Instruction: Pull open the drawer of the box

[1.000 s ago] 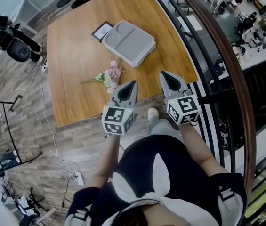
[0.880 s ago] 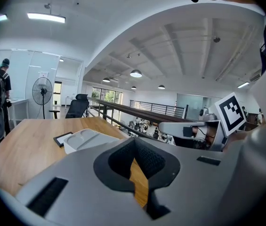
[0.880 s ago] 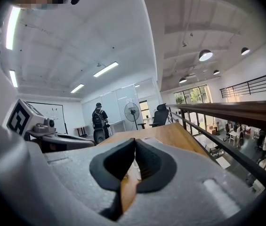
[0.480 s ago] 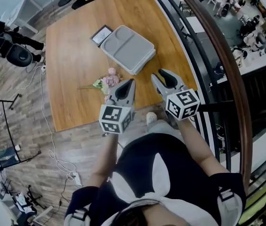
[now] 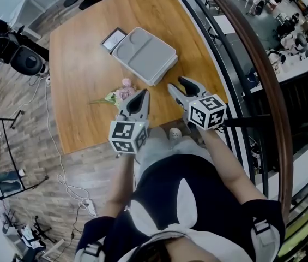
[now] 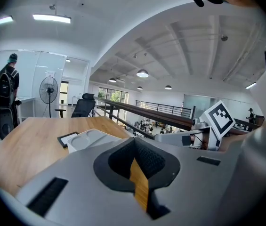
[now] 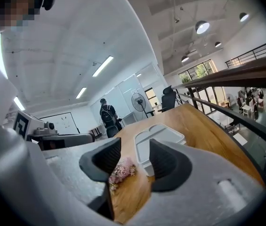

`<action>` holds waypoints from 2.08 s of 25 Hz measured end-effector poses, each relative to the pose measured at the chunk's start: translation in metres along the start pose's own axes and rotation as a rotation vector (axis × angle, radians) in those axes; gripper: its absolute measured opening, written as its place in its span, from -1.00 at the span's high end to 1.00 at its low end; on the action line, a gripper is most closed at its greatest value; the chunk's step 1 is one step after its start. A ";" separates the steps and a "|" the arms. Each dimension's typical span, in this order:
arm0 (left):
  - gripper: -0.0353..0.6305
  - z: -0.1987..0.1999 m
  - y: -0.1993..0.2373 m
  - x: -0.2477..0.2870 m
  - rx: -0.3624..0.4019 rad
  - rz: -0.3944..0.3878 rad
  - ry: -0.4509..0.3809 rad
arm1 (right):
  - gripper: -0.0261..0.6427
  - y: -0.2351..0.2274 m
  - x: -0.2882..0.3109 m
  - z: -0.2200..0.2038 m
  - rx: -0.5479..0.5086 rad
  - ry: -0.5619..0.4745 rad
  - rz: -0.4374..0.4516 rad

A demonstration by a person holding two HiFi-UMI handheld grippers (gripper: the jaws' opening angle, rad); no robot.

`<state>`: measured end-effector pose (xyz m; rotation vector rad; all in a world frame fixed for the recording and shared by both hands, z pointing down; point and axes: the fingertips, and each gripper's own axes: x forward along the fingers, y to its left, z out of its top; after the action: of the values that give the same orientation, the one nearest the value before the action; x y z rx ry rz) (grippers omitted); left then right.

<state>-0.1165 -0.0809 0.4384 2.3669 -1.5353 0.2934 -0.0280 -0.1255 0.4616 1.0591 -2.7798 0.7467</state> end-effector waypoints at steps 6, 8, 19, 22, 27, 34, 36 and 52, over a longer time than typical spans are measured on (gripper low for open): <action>0.84 -0.004 0.011 0.006 0.008 -0.009 0.008 | 0.36 -0.011 0.018 -0.012 0.061 0.020 0.000; 0.84 -0.004 0.015 0.008 0.013 -0.010 0.016 | 0.36 -0.016 0.025 -0.019 0.089 0.040 0.004; 0.84 0.002 0.019 0.031 0.052 -0.038 0.023 | 0.31 -0.054 0.054 -0.059 0.294 0.135 0.026; 0.84 -0.001 0.019 0.034 0.050 -0.039 0.024 | 0.31 -0.061 0.059 -0.067 0.328 0.148 0.024; 0.84 -0.005 0.019 0.038 0.035 -0.035 0.028 | 0.22 -0.068 0.064 -0.073 0.429 0.150 0.051; 0.84 -0.005 0.019 0.042 0.035 -0.031 0.037 | 0.03 -0.077 0.072 -0.086 0.546 0.162 0.068; 0.84 -0.007 0.019 0.044 0.044 -0.033 0.045 | 0.01 -0.080 0.075 -0.090 0.567 0.166 0.064; 0.84 -0.009 0.024 0.046 0.052 -0.017 0.053 | -0.01 -0.097 0.093 -0.108 0.771 0.142 0.122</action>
<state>-0.1203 -0.1258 0.4654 2.3898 -1.5004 0.3938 -0.0477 -0.1939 0.6187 0.8483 -2.4680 1.9131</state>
